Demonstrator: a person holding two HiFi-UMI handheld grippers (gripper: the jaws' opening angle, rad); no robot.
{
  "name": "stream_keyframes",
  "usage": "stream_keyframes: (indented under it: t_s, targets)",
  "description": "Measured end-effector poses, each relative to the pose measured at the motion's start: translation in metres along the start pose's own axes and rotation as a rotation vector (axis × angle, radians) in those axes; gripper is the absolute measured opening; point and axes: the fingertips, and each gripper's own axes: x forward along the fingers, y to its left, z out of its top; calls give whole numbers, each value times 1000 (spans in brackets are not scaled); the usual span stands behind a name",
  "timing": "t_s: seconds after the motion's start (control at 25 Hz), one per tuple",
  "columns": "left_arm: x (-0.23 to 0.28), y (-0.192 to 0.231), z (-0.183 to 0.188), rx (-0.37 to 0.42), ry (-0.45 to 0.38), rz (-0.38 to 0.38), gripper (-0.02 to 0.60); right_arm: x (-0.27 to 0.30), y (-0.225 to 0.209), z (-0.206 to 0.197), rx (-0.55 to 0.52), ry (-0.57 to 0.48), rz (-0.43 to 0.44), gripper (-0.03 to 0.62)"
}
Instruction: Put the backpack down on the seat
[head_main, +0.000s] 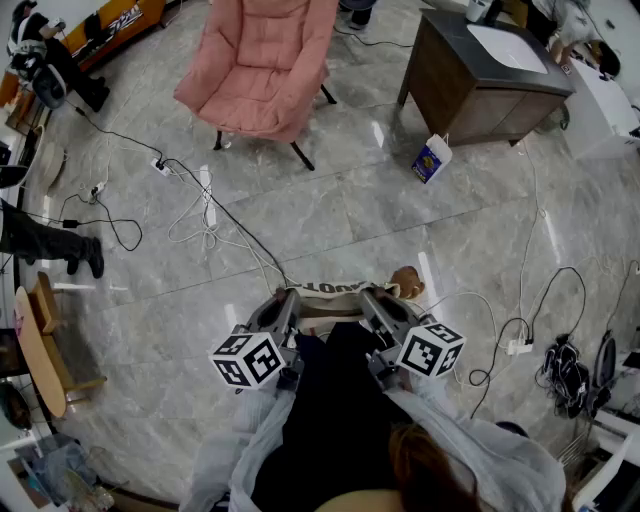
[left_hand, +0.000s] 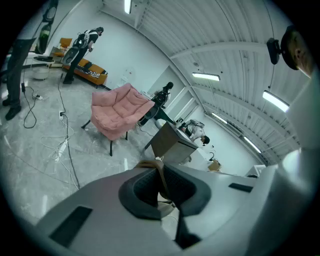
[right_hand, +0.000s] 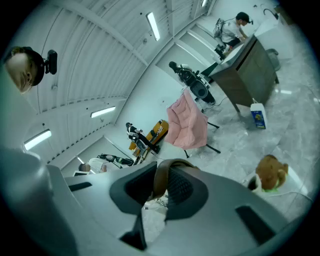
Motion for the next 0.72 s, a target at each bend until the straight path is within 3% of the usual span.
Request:
stream_keyframes:
  t_s: [0.28,0.56,0.72]
  targets:
    - [-67,-9,-48,-13,55,-75,26,-36,26,-40,-13,-77,-45,58]
    - [-113,-12,-37,98,11,-140,26,-46,71,-60,-44,-186,-1,58]
    - [-121,-12,-28,118,-16,-140,26,-46,81,-63,-55,-170,-8,60]
